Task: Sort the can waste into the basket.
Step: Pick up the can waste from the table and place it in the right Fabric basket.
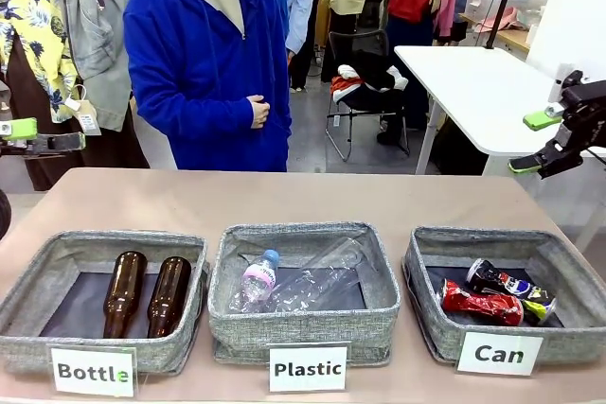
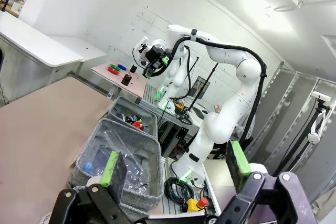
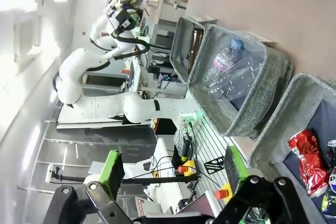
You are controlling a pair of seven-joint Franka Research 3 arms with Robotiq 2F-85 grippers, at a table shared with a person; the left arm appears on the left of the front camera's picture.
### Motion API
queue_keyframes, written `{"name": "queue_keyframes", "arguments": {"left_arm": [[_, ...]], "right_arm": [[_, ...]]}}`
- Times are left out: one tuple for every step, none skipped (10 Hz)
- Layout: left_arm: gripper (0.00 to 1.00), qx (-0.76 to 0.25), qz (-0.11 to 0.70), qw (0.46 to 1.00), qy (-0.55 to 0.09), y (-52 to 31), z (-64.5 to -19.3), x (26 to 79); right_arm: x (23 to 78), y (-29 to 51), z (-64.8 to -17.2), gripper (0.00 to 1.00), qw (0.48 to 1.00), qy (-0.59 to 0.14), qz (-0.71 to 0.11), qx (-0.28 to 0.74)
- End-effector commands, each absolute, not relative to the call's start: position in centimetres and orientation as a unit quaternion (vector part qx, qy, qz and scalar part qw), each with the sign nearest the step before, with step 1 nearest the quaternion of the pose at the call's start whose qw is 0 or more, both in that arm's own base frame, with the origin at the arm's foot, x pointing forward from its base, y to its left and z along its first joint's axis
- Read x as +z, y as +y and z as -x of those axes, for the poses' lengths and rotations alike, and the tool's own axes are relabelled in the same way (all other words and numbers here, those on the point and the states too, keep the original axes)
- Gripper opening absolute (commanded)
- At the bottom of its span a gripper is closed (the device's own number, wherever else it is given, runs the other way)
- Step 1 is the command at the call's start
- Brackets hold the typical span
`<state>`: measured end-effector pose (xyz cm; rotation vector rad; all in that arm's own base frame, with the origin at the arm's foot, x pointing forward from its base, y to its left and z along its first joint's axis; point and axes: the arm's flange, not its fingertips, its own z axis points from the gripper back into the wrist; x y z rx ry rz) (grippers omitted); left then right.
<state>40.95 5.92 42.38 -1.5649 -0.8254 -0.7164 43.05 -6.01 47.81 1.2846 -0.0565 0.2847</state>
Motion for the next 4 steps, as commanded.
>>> {"name": "queue_keyframes", "arguments": {"left_arm": [[1.00,-0.308,0.667,0.583,-0.347,5.87,-40.70,42.64],[1.00,-0.308,0.667,0.583,-0.347,5.87,-40.70,42.64],[1.00,-0.308,0.667,0.583,-0.347,5.87,-40.70,42.64],[1.00,-0.308,0.667,0.583,-0.347,5.87,-40.70,42.64]], "right_arm": [[48.12,-6.35,-42.94,1.00,0.790,-0.028,-0.596,0.141],[48.12,-6.35,-42.94,1.00,0.790,-0.028,-0.596,0.141],[48.12,-6.35,-42.94,1.00,0.790,-0.028,-0.596,0.141],[48.12,-6.35,-42.94,1.00,0.790,-0.028,-0.596,0.141]]}}
